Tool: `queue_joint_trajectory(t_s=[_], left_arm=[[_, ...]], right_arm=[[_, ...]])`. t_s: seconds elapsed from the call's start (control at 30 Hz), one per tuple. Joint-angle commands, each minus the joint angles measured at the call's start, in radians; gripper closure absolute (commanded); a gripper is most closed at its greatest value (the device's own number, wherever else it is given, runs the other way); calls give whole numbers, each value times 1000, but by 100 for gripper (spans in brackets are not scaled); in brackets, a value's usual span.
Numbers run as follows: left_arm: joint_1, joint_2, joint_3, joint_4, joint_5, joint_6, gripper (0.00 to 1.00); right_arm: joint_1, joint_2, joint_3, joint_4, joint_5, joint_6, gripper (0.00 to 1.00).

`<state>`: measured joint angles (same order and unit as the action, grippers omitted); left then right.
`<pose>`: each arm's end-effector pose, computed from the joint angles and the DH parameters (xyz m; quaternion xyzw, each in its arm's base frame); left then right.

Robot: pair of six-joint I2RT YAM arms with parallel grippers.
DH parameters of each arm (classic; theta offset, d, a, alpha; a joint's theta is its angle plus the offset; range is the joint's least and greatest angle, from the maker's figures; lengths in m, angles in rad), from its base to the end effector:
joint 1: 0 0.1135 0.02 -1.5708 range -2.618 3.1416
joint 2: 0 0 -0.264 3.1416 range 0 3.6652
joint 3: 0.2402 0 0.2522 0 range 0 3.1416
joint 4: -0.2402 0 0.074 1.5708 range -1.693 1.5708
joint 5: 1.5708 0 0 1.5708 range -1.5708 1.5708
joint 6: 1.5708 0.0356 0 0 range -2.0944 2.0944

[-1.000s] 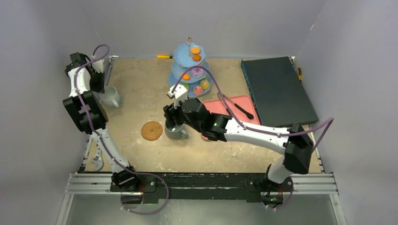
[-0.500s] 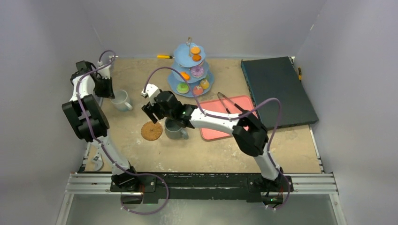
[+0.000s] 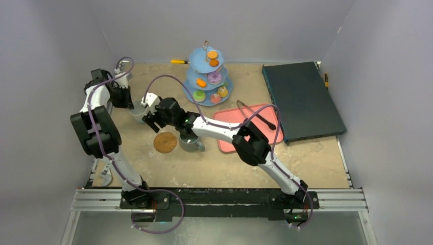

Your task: Serve the afternoon tea

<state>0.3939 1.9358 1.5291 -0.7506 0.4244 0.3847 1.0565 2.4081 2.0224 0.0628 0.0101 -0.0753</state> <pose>0.3803 0.1422 0.2208 0.0388 0.9569 -0.1145 0.2639 0.2805 0.4957 0.2189 -0.4326 0.6866 0.2716 0.5173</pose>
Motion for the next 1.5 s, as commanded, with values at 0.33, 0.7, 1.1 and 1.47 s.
queue_joint_trajectory(t_s=[0.33, 0.7, 1.1, 1.47], left_arm=[[-35, -76, -116, -164, 111, -43, 85], [4, -115, 52, -247, 123, -63, 31], [143, -35, 291, -264, 77, -108, 17], [175, -47, 260, -231, 60, -98, 16]], right_arm=[[17, 67, 87, 17, 2, -11, 27], [16, 129, 171, -17, 34, -32, 63], [43, -24, 62, 100, 146, 16, 100], [107, -276, -230, 173, 267, 110, 100]])
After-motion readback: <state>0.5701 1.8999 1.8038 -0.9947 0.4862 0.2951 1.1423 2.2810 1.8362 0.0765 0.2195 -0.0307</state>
